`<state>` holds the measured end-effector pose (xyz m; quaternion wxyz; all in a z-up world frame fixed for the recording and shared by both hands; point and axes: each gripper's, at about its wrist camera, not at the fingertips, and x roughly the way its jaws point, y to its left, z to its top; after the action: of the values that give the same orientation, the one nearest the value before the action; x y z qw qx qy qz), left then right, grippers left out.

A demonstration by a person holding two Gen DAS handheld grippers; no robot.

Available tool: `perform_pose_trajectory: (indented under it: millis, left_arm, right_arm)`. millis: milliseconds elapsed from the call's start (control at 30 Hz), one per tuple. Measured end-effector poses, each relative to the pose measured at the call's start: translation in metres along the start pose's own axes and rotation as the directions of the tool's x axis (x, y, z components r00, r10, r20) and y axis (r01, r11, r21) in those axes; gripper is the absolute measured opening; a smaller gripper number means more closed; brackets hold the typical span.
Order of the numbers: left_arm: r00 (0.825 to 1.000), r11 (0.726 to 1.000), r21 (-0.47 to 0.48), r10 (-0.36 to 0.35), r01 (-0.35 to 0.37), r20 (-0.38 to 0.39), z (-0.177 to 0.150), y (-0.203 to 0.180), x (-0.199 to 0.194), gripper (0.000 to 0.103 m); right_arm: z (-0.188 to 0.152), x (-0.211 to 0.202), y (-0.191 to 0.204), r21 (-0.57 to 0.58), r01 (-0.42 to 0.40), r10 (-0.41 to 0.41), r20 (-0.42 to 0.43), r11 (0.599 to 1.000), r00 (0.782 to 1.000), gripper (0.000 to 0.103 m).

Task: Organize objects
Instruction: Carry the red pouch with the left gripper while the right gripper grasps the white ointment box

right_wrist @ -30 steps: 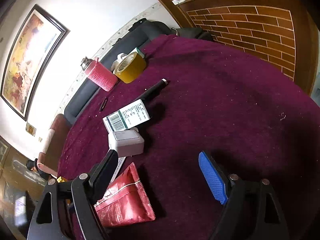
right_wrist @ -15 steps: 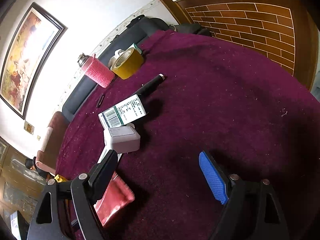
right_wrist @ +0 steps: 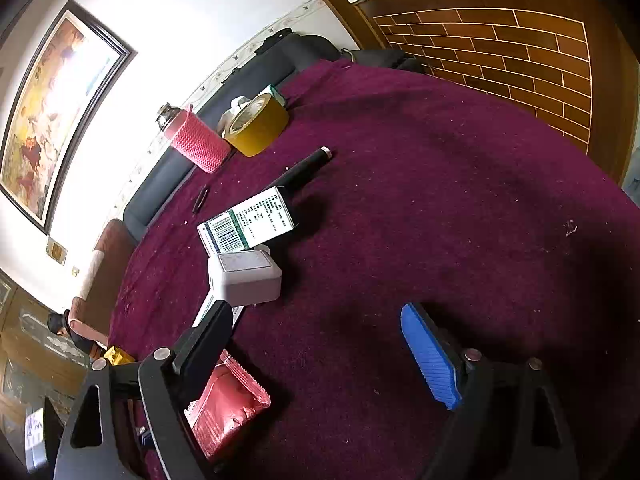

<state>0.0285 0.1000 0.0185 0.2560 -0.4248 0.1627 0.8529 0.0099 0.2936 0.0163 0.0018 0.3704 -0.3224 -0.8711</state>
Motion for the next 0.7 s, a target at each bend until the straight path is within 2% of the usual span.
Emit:
perform_pose_trajectory:
  millis: [100,200,400,600,700]
  left_arm:
    - [1.0,1.0,0.0,0.007,-0.007,0.021,-0.003,-0.002,-0.009,0.049]
    - [0.999,0.996,-0.079,-0.042,0.044,0.026,-0.01,0.013,-0.023,0.048]
    - [0.995,0.97,-0.237,-0.041,0.061,0.089,-0.041,0.055,-0.075,0.048]
    - [0.989,0.945,-0.328,0.038,0.01,0.141,-0.076,0.092,-0.122,0.048]
    - [0.985,0.934,-0.358,0.073,-0.013,0.156,-0.092,0.11,-0.14,0.048]
  right_arm:
    - [0.0,0.0,0.001,-0.007,0.004,-0.004,0.0,1.0,1.0,0.09]
    - [0.0,0.001,0.002,-0.013,0.007,-0.007,0.0,1.0,1.0,0.09]
    - [-0.002,0.002,0.005,-0.032,0.024,-0.024,0.002,0.999,1.0,0.09]
    - [-0.005,0.003,0.011,-0.064,0.048,-0.048,-0.004,0.997,0.999,0.092]
    - [-0.011,-0.003,0.02,-0.07,0.009,-0.011,-0.022,0.998,1.0,0.092]
